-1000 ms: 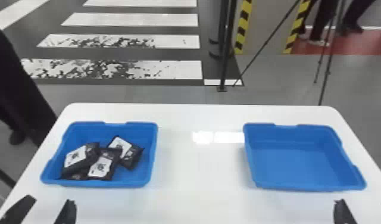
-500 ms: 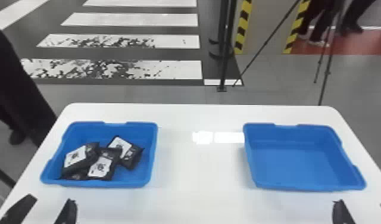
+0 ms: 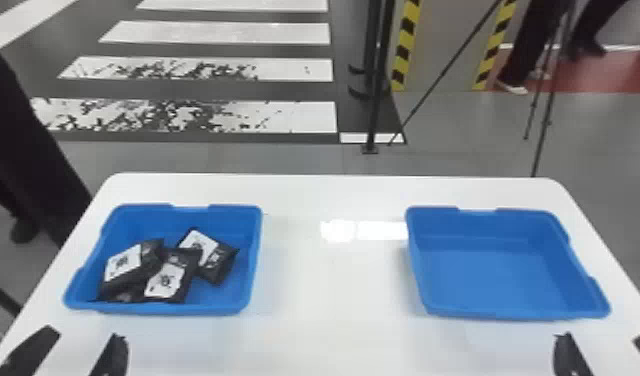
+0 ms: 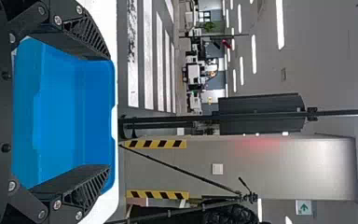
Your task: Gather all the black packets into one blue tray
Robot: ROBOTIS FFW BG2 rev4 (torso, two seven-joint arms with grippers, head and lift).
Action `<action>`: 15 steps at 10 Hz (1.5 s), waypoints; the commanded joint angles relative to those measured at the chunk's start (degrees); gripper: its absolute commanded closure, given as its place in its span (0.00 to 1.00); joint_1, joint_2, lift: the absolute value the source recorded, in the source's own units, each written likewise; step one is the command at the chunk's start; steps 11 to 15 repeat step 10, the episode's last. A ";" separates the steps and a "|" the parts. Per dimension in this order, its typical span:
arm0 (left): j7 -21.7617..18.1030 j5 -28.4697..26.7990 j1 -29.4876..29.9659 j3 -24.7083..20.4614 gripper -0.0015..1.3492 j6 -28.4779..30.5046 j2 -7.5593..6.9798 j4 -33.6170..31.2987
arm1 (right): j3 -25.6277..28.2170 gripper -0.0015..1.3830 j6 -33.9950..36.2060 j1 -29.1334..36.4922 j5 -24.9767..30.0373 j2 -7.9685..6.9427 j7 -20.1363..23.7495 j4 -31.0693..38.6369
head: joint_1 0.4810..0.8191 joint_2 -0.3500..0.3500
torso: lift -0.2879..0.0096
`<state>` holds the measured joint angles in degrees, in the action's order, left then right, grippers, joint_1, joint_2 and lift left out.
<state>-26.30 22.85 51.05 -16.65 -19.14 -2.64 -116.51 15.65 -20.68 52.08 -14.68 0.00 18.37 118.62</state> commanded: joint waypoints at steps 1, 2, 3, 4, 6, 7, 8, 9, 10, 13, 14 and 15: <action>0.02 0.00 0.00 -0.03 0.17 0.01 0.00 0.00 | 0.00 0.15 0.14 -0.05 -0.06 -0.05 0.00 0.00 | 0.63 0.49 | 0.60; 0.02 0.00 0.00 -0.03 0.17 0.01 0.00 0.00 | 0.00 0.15 0.29 0.09 0.06 -0.05 0.00 0.00 | 0.63 0.49 | 0.60; 0.02 0.00 0.00 -0.03 0.17 0.01 0.00 0.00 | 0.00 0.15 0.29 0.09 -0.06 -0.05 0.00 0.00 | 0.63 0.49 | 0.60; -0.06 0.00 0.00 -0.03 0.17 0.15 0.00 0.00 | 0.00 0.15 0.29 0.09 -0.06 -0.05 0.00 0.00 | 0.63 0.49 | 0.60; 0.02 0.00 0.00 -0.03 0.17 0.15 0.00 0.00 | 0.00 0.15 0.43 0.09 -0.29 -0.05 0.00 0.00 | 0.63 0.49 | 0.60; -0.06 0.00 0.00 0.08 0.17 0.29 -0.09 0.00 | 0.00 0.15 0.43 0.09 -0.29 -0.05 0.00 0.00 | 0.63 0.49 | 0.60; -0.06 0.00 0.00 -0.03 0.17 0.29 -0.09 0.00 | 0.00 0.15 0.43 0.09 -0.29 -0.05 0.00 0.00 | 0.63 0.49 | 0.60; 0.02 0.00 0.00 -0.03 0.17 0.29 -0.09 0.00 | 0.00 0.15 0.43 0.09 -0.29 -0.05 0.00 0.00 | 0.63 0.49 | 0.60; 0.02 0.00 0.00 -0.03 0.17 0.29 -0.09 0.00 | -0.11 0.15 0.43 0.09 -0.29 -0.05 0.00 0.00 | 0.63 0.49 | 0.60; 0.02 0.00 0.00 -0.03 0.17 0.29 -0.09 0.00 | -0.11 0.15 0.43 0.09 -0.29 -0.05 0.00 0.00 | 0.63 0.49 | 0.60; 0.02 0.00 0.00 -0.03 0.17 0.29 -0.09 0.00 | -0.11 0.15 0.43 0.09 -0.29 -0.05 0.00 0.00 | 0.63 0.49 | 0.60; 0.02 0.00 0.00 -0.03 0.17 0.29 -0.09 0.00 | -0.11 0.15 0.43 0.09 -0.29 -0.05 0.00 0.00 | 0.63 0.49 | 0.60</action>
